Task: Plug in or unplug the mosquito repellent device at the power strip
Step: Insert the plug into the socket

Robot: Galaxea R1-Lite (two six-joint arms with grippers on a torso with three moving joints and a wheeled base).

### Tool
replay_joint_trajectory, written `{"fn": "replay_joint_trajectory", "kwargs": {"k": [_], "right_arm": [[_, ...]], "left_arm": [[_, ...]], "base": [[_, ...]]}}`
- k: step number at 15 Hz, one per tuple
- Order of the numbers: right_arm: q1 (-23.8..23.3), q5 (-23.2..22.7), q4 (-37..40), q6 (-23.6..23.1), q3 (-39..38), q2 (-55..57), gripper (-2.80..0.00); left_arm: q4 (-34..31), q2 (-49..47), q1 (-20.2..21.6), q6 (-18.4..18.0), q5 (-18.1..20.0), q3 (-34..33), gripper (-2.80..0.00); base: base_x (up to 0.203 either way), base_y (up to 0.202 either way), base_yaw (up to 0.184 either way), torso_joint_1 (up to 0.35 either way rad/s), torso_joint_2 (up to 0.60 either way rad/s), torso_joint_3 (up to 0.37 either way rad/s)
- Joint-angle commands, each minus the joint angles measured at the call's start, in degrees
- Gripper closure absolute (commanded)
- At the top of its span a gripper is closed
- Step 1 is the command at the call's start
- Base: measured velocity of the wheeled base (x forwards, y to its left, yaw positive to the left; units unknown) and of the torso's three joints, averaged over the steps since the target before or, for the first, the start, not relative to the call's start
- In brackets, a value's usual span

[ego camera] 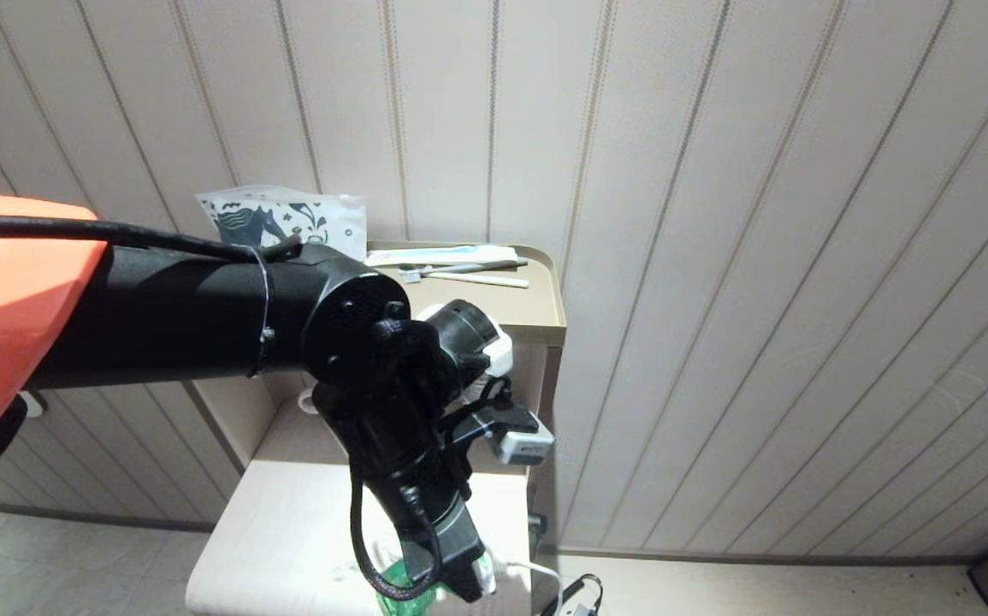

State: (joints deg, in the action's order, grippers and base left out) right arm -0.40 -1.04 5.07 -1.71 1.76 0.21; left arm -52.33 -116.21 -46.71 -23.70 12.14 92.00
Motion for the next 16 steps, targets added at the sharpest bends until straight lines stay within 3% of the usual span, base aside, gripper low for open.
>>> {"fn": "replay_joint_trajectory", "kwargs": {"k": [1, 2, 9, 16], "right_arm": [[0.0, 0.0, 0.0, 0.0, 0.0, 0.0, 0.00], [0.0, 0.0, 0.0, 0.0, 0.0, 0.0, 0.00], [0.0, 0.0, 0.0, 0.0, 0.0, 0.0, 0.00], [0.0, 0.0, 0.0, 0.0, 0.0, 0.0, 0.00]], "left_arm": [[-0.7, 0.8, -0.1, 0.8, -6.0, -2.9, 0.00], [-0.9, 1.0, -0.1, 3.2, -7.9, -4.0, 0.00], [-0.5, -3.7, -0.4, 21.0, -11.7, -4.0, 0.00], [-2.6, -5.0, -0.3, 38.6, -11.4, -5.2, 0.00]], "base": [[0.000, 0.000, 0.000, 0.000, 0.00, 0.000], [0.000, 0.000, 0.000, 0.000, 0.00, 0.000], [0.000, 0.000, 0.000, 0.000, 0.00, 0.000], [0.000, 0.000, 0.000, 0.000, 0.00, 0.000]]}}
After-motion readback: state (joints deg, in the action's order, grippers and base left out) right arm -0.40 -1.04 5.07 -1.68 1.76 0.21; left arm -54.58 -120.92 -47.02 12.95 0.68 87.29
